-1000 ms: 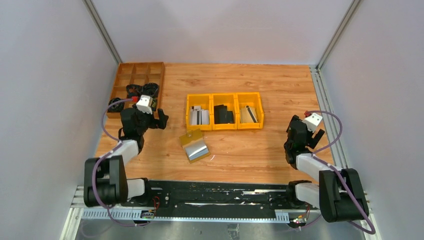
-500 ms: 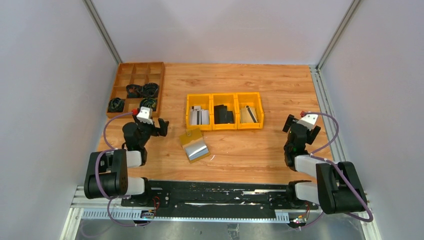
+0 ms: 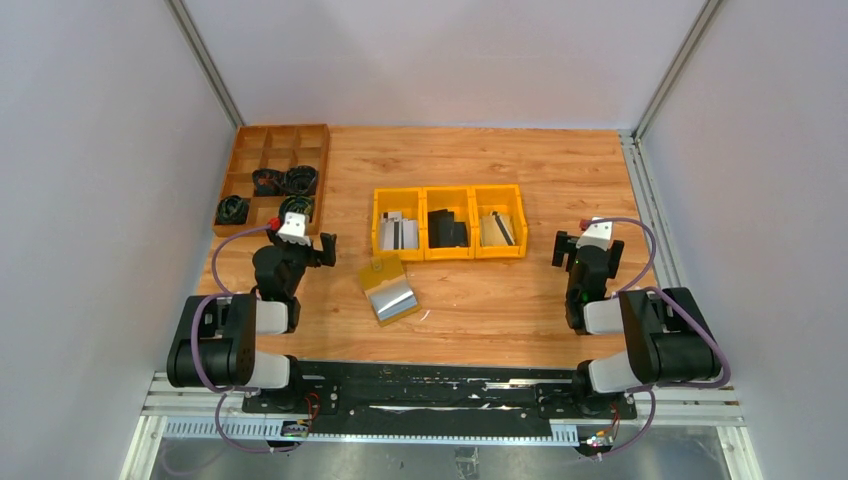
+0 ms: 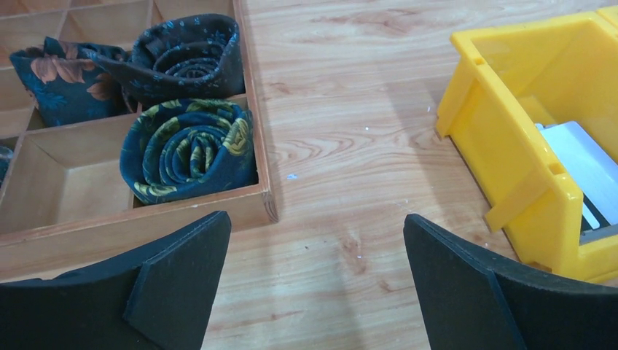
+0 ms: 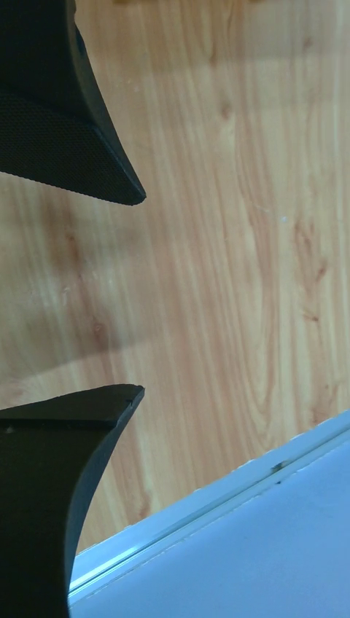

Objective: Take the credit cards out of the card holder
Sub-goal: Reset both arms

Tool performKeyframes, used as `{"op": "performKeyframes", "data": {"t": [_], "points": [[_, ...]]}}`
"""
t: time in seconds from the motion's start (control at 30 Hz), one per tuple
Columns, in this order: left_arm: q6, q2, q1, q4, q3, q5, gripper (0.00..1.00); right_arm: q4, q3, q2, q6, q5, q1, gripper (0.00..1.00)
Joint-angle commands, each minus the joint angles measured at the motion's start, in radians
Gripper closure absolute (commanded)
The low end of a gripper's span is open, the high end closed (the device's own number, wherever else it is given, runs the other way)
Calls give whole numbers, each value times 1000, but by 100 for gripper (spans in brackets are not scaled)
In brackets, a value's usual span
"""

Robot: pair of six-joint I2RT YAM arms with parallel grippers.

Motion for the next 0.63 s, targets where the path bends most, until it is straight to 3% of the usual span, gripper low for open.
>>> {"op": "performKeyframes", "data": {"t": [0.0, 0.6], "points": [[9, 8, -7, 48, 7, -35, 0, 100, 5, 18, -21, -25, -17, 4], [26, -4, -32, 2, 19, -82, 0, 72, 8, 5, -19, -31, -17, 3]]}}
